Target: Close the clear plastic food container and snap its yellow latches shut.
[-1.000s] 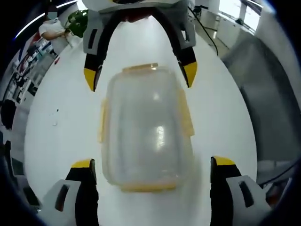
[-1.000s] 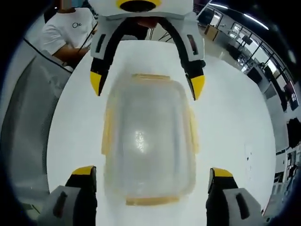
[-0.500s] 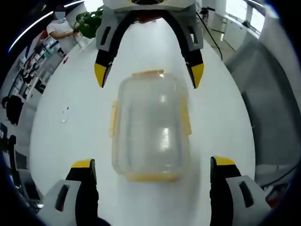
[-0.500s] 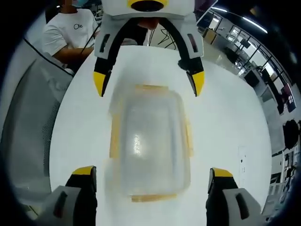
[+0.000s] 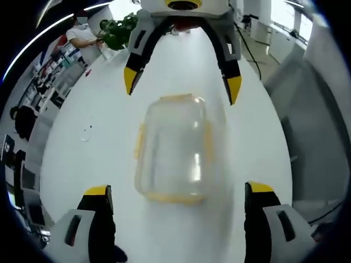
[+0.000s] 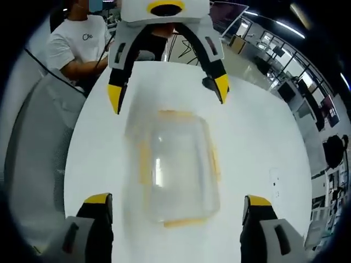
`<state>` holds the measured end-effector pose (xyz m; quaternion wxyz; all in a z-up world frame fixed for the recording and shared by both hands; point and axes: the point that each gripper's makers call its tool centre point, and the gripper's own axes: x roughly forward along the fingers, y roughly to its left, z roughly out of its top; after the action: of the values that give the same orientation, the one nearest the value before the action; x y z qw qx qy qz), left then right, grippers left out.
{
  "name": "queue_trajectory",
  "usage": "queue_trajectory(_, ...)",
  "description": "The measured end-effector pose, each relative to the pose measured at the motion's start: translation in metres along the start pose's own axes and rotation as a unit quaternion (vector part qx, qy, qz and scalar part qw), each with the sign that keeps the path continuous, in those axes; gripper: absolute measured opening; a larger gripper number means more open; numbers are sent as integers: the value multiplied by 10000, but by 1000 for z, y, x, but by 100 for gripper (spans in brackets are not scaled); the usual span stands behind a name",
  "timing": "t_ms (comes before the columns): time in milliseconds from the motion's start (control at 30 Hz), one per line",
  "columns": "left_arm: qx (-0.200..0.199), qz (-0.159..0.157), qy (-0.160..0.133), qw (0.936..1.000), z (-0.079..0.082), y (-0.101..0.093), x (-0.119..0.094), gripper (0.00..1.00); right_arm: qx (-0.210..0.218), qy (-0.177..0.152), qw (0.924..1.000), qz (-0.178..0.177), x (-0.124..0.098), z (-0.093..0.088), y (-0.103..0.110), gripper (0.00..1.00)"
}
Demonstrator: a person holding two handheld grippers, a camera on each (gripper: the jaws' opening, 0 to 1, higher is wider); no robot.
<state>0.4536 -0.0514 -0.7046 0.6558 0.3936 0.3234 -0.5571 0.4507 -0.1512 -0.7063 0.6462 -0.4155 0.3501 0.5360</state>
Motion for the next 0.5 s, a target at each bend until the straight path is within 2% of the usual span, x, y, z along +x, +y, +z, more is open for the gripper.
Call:
queue_trajectory(233,-117,114,-275,9995,8,-14,-11,98,219,-298,9991,-198,-16,10,4,99)
queue_trajectory(367,-300,245,-519,9979,12,-19,-18,98,510,-678,9958,-338,-26,18,7,99)
queue_trajectory(400,-418,275,-636,9967,14,-21,-22,98,669,-774,9941,-360,-30,18,10,99)
queue_trajectory(500,-435,354,-683,9961,12,-26,-29,97,754,-867,9925,-413,-36,16,14,99)
